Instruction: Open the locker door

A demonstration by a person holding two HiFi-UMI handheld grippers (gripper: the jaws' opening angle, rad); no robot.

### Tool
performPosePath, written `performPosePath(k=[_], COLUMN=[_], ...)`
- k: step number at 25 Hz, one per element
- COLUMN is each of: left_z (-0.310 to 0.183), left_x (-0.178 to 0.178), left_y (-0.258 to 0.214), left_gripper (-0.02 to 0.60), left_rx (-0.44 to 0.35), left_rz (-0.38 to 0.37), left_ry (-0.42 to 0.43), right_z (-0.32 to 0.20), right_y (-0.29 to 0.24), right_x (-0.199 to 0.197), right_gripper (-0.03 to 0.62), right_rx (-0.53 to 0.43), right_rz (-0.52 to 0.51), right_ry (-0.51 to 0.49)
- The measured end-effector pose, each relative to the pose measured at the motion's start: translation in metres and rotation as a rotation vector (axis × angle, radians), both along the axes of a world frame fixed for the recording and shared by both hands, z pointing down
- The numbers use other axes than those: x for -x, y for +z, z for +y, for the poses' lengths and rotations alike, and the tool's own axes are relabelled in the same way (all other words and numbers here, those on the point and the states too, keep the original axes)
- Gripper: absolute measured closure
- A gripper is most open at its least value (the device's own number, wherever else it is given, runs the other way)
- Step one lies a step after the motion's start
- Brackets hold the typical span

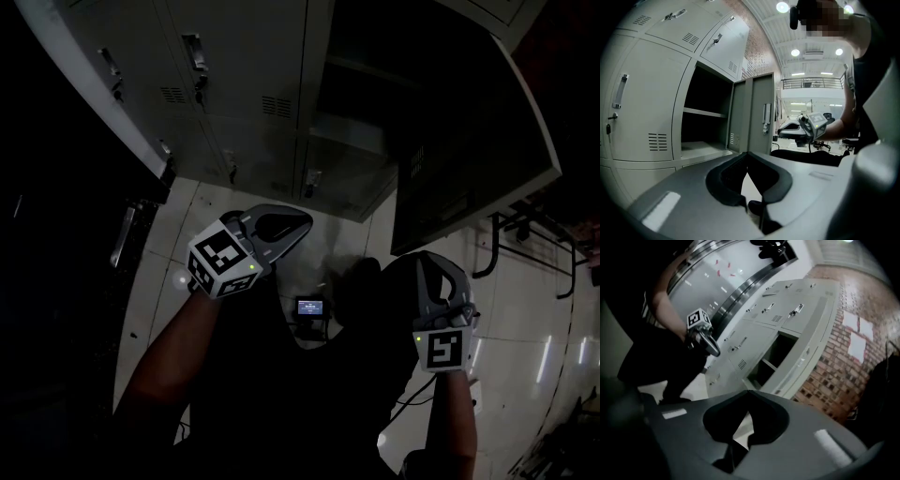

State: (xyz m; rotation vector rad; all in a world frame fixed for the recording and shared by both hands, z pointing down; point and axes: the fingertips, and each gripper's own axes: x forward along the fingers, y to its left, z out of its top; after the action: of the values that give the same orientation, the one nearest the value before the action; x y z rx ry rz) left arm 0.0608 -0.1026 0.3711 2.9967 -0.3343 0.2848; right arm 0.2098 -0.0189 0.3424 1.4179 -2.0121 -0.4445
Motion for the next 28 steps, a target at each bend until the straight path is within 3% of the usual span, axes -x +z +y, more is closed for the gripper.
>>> performPosePath(k=[7,15,28], left_z=[0.001,0.001,0.001], left_x=[0.0,0.001,0.002], left_y=[-0.001,-0.001,0.001], left_gripper=[0.569,0.569,0.569], left_rx=[-0.001,-0.001,-0.002], left_rz=[0.002,0.002,-0.009], left_ry=[0.008,0.009,0.009], right_z=[-0.015,-0.027,-0.029], right_y=[0.018,0.016,0.02], right_x=[0.041,0.047,0.043], right_gripper=[0.592,0.593,0.594], right_rx=[0.149,0.173,0.197], right_rz=[-0.298,-0.484,-0.56], right_ry=[-0.171,-0.171,-0.15])
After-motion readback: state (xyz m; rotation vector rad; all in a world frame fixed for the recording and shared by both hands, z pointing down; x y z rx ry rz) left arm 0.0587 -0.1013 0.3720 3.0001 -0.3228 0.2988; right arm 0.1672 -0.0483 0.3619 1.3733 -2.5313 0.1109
